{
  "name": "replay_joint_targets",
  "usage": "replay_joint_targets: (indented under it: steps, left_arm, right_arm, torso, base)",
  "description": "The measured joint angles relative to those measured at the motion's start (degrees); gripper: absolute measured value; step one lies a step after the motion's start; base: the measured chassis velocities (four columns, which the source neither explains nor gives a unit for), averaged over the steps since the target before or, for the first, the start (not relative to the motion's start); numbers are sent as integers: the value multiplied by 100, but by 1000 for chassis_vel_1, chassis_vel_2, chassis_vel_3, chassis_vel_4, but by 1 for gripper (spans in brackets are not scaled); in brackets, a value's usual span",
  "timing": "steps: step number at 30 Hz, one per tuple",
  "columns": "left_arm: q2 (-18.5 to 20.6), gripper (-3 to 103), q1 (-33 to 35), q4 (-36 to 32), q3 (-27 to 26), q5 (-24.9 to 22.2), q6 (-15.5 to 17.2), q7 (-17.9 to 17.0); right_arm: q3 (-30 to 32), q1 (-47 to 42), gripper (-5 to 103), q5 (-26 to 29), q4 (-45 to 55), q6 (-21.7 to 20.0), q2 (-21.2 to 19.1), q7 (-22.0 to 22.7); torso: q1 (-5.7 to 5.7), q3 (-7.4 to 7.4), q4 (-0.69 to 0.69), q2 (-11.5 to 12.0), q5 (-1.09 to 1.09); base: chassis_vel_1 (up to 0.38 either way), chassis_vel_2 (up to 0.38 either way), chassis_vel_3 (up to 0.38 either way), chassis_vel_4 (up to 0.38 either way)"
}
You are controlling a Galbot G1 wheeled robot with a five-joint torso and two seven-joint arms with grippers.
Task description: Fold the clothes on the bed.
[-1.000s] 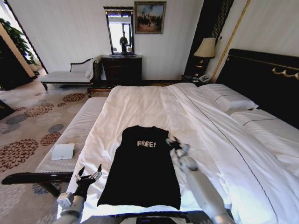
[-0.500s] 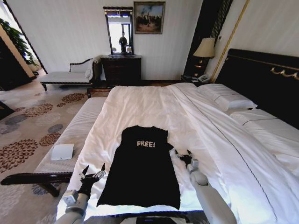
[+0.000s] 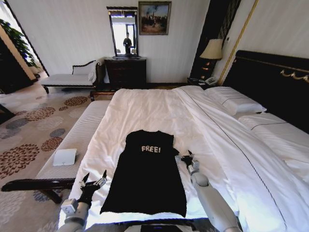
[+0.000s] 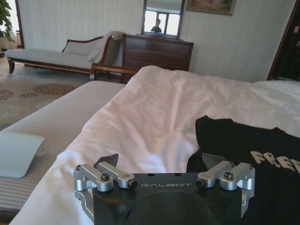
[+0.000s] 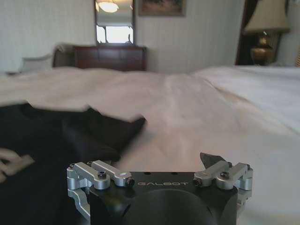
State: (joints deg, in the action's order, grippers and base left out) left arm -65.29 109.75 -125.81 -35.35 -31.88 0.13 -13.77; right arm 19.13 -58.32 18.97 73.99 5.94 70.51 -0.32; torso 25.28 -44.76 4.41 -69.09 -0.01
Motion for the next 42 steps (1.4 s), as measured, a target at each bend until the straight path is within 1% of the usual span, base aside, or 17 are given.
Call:
replay_joint_targets:
  steps: [5, 6, 8, 9, 10, 12, 14, 15, 16, 17, 18, 20, 22, 28, 31, 40, 42]
  left_arm:
    - [-18, 100, 41, -57, -44, 0, -5, -2]
    - [-25, 100, 75, -57, -84, -1, -25, 10]
    - [-34, 100, 107, -47, -133, -16, -50, 41]
    - [-38, 100, 111, -32, -141, -26, -55, 52]
    - [-38, 100, 111, -32, -141, -26, -55, 52]
    - [-43, 100, 92, -15, -132, -30, -57, 56]
    - [-44, 100, 62, -5, -104, -32, -58, 57]
    - [-43, 100, 36, 11, -78, -32, -55, 54]
    - [-43, 100, 36, 11, -78, -32, -55, 54]
    - [-39, 100, 23, 25, -59, -32, -47, 52]
    - [-32, 100, 18, 38, -44, -31, -44, 51]
    - [-28, 100, 15, 47, -36, -30, -41, 51]
    - [-9, 100, -1, 61, -5, -24, -26, 47]
    - [37, 100, -31, 47, 13, -28, 9, 33]
    - [44, 100, -26, 39, 10, -30, 14, 30]
    - [29, 100, 39, 15, -45, -32, -1, 32]
    - [42, 100, 43, 6, -69, -44, -8, 35]
  right_arm:
    - [-318, 80, 100, 53, 299, -104, -57, 24]
    - [-495, 105, 100, 36, 343, -131, -94, 34]
    - [-805, 93, 100, -172, 391, -129, -163, 33]
    - [-945, 62, 100, -385, 410, -83, -185, 26]
    - [-945, 62, 100, -385, 410, -83, -185, 26]
    - [-999, -6, 100, -560, 469, -4, -162, 29]
    - [-899, -64, 100, -411, 591, -44, -114, 83]
    - [-719, -147, 100, -26, 766, -191, -93, 151]
    - [-719, -147, 100, -26, 766, -191, -93, 151]
    - [-593, -239, 100, 323, 961, -331, -119, 177]
    - [-527, -322, 100, 536, 1109, -413, -160, 183]
    - [-504, -374, 100, 618, 1183, -445, -181, 183]
    - [-463, -643, 100, 813, 1496, -594, -209, 161]
    - [-544, -1040, 100, 718, 1583, -596, -13, 58]
    - [-602, -1061, 100, 734, 1555, -605, -17, 18]
    - [-821, -701, 100, 688, 1138, -569, -121, -73]
    - [-1040, -506, 100, 705, 1003, -549, -190, -113]
  torso:
    - [0, 0, 0, 0, 0]
    - [0, 0, -1, 0, 0]
    - [0, 0, -1, 0, 2]
    - [0, 0, -1, 0, 1]
    - [0, 0, -1, 0, 1]
    - [0, 0, 0, 0, 3]
    - [0, 0, 0, 0, 2]
    - [0, 0, -1, 0, 1]
    - [0, 0, -1, 0, 1]
    - [0, 0, 0, 0, 1]
    - [0, 0, 0, 0, 0]
    - [0, 0, 0, 0, -1]
    - [0, 0, 1, 0, 1]
    - [0, 0, 0, 0, 1]
    - [0, 0, 1, 0, 2]
    - [0, 0, 0, 0, 1]
    - [0, 0, 0, 0, 1]
  base:
    - [0, 0, 0, 0]
    - [0, 0, 0, 0]
    - [0, 0, 0, 0]
    - [0, 0, 0, 0]
    - [0, 0, 0, 0]
    - [0, 0, 0, 0]
    - [0, 0, 0, 0]
    - [0, 0, 0, 0]
    - [0, 0, 0, 0]
    - [0, 0, 0, 0]
    - [0, 0, 0, 0]
    - [0, 0, 0, 0]
    - [0, 0, 0, 0]
    - [0, 0, 0, 0]
    - [0, 0, 0, 0]
    - [0, 0, 0, 0]
    - [0, 0, 0, 0]
